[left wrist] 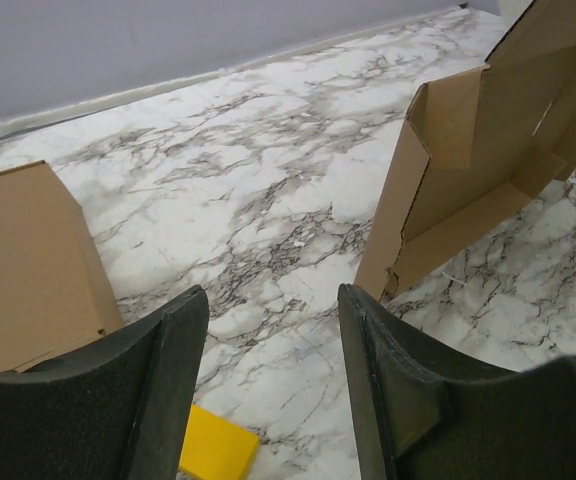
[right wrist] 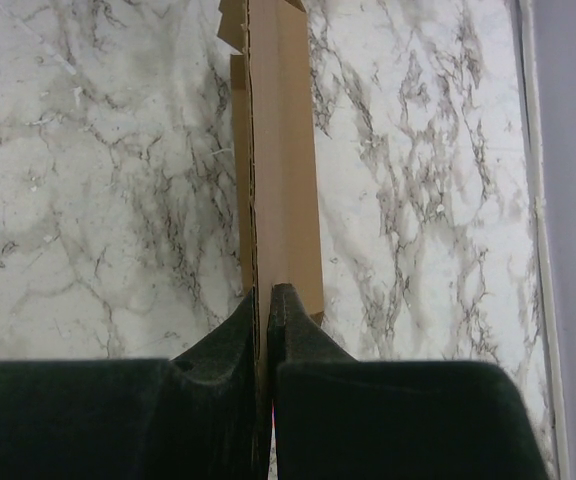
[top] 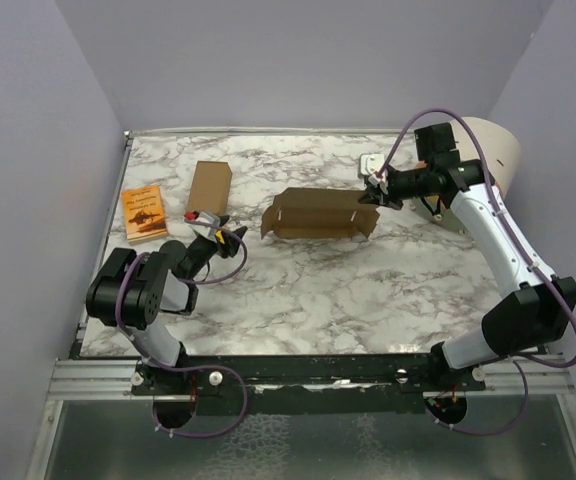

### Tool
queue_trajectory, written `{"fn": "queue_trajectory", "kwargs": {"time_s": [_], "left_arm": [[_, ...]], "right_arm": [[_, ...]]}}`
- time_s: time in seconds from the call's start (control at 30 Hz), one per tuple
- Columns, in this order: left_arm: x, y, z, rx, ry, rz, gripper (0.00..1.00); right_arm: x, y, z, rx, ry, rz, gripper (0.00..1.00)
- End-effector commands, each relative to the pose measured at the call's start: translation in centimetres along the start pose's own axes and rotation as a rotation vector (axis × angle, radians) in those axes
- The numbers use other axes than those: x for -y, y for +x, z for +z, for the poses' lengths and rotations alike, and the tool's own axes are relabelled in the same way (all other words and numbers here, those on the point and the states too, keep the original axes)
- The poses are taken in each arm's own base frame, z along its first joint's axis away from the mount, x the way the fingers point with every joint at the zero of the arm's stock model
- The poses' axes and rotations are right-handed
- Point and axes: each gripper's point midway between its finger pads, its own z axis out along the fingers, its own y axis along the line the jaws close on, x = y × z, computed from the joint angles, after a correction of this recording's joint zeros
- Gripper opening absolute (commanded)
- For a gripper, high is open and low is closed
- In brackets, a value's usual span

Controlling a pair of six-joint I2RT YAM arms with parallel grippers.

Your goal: Fold the paper box

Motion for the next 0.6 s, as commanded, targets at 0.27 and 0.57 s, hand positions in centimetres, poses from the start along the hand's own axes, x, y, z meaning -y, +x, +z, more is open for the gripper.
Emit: {"fn": "queue_trajectory", "kwargs": {"time_s": [0.27,0.57], "left_arm": [[2.8,-4.2,2.8,0.182,0.266,0.089,0.50],[3.7,-3.9,4.5,0.180,0.373,0.066,0.51]], "right_arm": [[-3.0,2.1,1.4,-0.015,-0.096,0.084,0.01],[-2.7,2.0,1.7,-0.004,-0.099,0.095,0.01]]}}
